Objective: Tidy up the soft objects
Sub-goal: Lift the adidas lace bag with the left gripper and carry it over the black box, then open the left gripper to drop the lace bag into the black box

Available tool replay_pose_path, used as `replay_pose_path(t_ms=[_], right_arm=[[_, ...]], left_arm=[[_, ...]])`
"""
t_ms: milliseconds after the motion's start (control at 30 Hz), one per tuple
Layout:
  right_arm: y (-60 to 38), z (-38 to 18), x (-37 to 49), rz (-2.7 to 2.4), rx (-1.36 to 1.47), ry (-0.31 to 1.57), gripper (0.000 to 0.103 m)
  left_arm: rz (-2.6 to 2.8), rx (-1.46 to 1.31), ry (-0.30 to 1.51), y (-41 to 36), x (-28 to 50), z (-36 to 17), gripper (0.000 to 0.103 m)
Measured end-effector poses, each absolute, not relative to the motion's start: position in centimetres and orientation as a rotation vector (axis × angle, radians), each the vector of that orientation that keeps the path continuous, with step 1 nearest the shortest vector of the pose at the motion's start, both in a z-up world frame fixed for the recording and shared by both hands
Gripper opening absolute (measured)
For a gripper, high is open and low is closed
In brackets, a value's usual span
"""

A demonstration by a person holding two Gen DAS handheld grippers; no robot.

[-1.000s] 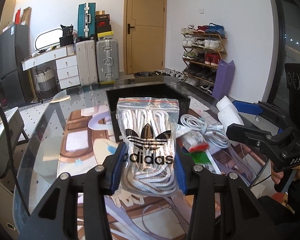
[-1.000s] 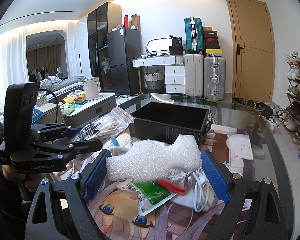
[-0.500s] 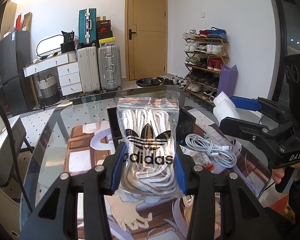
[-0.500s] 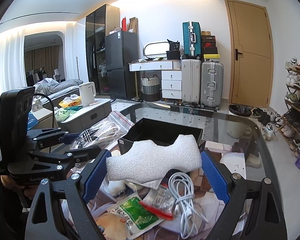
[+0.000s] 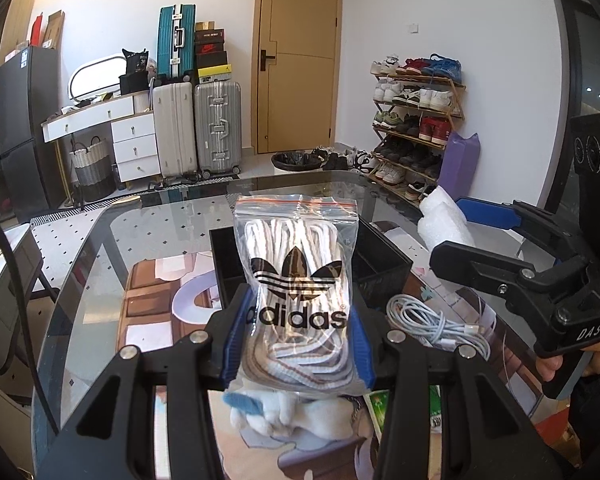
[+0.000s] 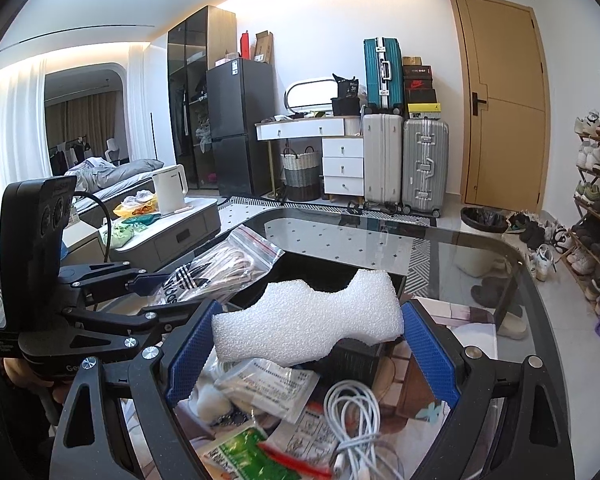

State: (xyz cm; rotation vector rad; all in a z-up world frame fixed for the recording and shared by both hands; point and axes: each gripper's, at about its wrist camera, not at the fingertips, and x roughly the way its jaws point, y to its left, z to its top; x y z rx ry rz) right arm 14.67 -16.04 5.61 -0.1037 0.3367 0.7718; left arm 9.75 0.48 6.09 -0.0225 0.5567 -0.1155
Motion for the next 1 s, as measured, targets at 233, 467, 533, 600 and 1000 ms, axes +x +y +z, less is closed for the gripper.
replay_pose_path(t_ms=[233,467,533,600,1000], right_arm=[[-15.4,5.5,17.1,0.782,-0.091,0.377,0.092],[-14.6,5.3,19.4,0.788,-0.082,0.417,0.092],[-14.7,5.1,19.4,0.788,-0.079,0.421,0.092],[-14.5,5.0,19.8,0.788,-0.075,0.427,0.092],[-13.3,4.9,21.0,0.777,-0.070,0.436,0.097]], left_arm=[[-0.106,-0.038,0.579,0.9,12.2,5.9,0.044],[-0.094,-0.052,0.607,1.3,14.7,5.2,0.044],[-0.091,-0.054,0.615,1.4,15.2,5.0,0.044],[-0.091,-0.052,0.616,1.5,15.5,4.7,0.044],[-0.096,-0.064,0.616,1.8,16.4,4.7,0.044]])
